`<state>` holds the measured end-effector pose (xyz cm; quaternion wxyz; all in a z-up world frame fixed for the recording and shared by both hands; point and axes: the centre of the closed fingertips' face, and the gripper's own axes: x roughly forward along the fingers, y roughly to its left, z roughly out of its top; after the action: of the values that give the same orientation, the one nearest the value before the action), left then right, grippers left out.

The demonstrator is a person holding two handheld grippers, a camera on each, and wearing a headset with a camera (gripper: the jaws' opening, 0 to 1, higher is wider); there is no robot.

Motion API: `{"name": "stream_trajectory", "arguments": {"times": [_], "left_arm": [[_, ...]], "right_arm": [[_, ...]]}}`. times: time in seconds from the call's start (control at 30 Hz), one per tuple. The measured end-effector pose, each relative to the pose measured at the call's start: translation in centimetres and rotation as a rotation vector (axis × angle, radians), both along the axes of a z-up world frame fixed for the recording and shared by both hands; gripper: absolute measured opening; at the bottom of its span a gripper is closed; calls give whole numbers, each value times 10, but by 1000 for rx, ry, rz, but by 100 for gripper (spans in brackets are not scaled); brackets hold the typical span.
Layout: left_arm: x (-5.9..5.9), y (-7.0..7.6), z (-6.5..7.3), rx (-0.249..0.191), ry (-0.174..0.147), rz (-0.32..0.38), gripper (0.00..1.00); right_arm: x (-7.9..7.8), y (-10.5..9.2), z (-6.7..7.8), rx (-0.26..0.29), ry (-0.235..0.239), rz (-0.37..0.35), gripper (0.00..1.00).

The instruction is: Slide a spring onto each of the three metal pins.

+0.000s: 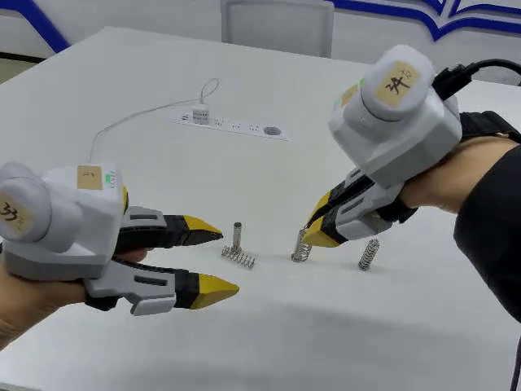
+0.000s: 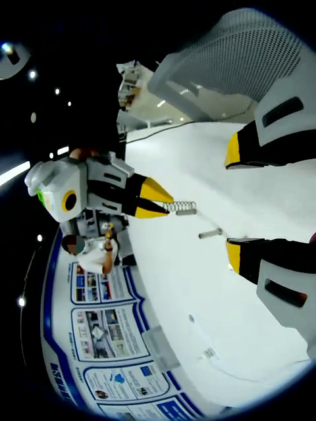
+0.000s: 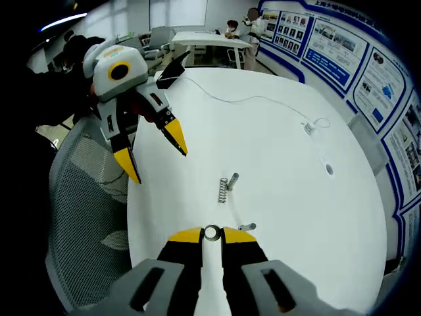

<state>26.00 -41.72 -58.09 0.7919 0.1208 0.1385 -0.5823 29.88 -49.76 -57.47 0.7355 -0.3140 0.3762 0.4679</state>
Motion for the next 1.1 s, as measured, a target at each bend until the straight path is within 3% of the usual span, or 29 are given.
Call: {"name": "stream_trajectory", "arguments": {"times": [0.3,0.6,1.1], "left_arm": [[-2,20,-1,-9,20,61,47],[-4,21,-6,-26,44,88,48],[-3,21,-13,-28,69,107,48]], "right_arm": [[26,-10,-6,-8,-41,-51,11],[51,-15,-12,11,-75,-117,11],[61,-16,-32,-4,-37,-134,11]]}}
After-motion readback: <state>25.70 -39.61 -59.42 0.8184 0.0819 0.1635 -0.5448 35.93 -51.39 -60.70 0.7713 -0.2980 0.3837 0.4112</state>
